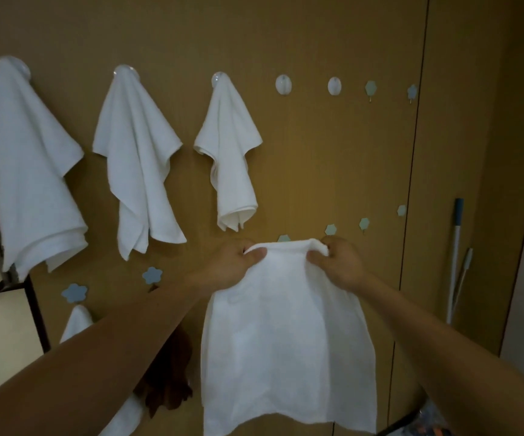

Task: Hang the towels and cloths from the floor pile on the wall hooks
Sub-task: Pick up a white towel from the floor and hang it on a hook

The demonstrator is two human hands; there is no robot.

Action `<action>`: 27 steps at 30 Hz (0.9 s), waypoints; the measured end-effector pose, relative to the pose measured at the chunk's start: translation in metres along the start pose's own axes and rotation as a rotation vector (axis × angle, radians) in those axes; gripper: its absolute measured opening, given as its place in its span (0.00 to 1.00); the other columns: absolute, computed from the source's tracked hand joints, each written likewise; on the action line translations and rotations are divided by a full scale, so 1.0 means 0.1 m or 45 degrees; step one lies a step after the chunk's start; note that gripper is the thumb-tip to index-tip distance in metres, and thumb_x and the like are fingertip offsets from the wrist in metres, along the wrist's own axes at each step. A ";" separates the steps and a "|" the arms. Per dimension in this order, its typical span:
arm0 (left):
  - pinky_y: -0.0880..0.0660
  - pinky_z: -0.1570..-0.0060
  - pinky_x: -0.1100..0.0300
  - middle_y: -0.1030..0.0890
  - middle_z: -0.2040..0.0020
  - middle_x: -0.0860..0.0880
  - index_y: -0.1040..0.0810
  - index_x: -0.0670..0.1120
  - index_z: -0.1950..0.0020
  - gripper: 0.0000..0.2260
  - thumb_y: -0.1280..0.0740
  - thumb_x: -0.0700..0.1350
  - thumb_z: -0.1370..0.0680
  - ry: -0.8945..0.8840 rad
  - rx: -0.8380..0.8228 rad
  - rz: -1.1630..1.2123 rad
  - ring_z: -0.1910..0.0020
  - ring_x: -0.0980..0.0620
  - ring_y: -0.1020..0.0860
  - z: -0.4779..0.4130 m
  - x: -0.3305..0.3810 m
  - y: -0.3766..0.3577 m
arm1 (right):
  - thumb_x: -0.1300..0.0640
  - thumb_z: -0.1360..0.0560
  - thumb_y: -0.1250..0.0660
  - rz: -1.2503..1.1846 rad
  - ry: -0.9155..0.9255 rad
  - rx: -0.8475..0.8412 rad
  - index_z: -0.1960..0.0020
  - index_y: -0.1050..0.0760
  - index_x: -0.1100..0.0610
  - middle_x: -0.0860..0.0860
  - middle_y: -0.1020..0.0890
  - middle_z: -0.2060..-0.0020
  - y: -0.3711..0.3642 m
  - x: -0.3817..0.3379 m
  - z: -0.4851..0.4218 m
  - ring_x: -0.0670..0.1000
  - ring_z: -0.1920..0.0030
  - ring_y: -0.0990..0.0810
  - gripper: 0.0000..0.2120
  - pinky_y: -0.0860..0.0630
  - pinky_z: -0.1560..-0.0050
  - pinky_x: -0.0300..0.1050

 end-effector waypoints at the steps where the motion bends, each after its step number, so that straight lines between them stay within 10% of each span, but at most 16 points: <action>1: 0.27 0.57 0.62 0.20 0.61 0.56 0.23 0.55 0.60 0.10 0.36 0.56 0.22 -0.047 0.033 0.030 0.60 0.58 0.21 -0.08 0.02 0.00 | 0.59 0.24 0.34 -0.060 0.048 -0.014 0.48 0.23 0.57 0.46 0.23 0.57 0.01 -0.02 -0.07 0.48 0.55 0.24 0.06 0.32 0.63 0.33; 6: 0.31 0.61 0.67 0.20 0.57 0.54 0.22 0.53 0.56 0.08 0.38 0.49 0.19 -0.219 0.101 -0.030 0.57 0.57 0.23 -0.55 0.19 0.11 | 0.63 0.23 0.37 -0.237 0.186 0.026 0.51 0.19 0.57 0.51 0.18 0.54 0.08 -0.14 -0.43 0.47 0.54 0.24 0.08 0.31 0.60 0.29; 12: 0.35 0.70 0.71 0.27 0.67 0.51 0.27 0.44 0.64 0.12 0.36 0.45 0.21 -0.412 0.130 -0.002 0.68 0.59 0.29 -1.05 0.54 0.17 | 0.45 0.33 0.24 -0.408 0.058 -0.044 0.53 0.17 0.50 0.43 0.15 0.60 0.32 -0.25 -0.88 0.38 0.62 0.18 0.12 0.27 0.69 0.28; 19: 0.35 0.69 0.67 0.32 0.69 0.54 0.35 0.50 0.68 0.17 0.36 0.48 0.21 -0.462 0.218 -0.008 0.69 0.58 0.32 -1.69 0.89 0.07 | 0.52 0.34 0.23 -0.615 -0.085 -0.255 0.59 0.16 0.55 0.54 0.14 0.60 0.79 -0.04 -1.52 0.51 0.63 0.15 0.08 0.21 0.68 0.40; 27: 0.37 0.69 0.62 0.30 0.65 0.52 0.33 0.50 0.65 0.14 0.39 0.48 0.19 -0.440 0.521 -0.191 0.66 0.56 0.31 -2.60 1.36 0.24 | 0.57 0.30 0.25 -0.938 0.185 0.109 0.59 0.24 0.57 0.48 0.17 0.68 0.99 -0.02 -2.63 0.46 0.68 0.18 0.08 0.23 0.70 0.38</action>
Point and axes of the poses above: each hand's wrist, its own z-axis away from the middle knuckle, its own y-axis out of the back of the hand, x = y × z, the point moved 1 cm from there along -z, towards the middle knuckle
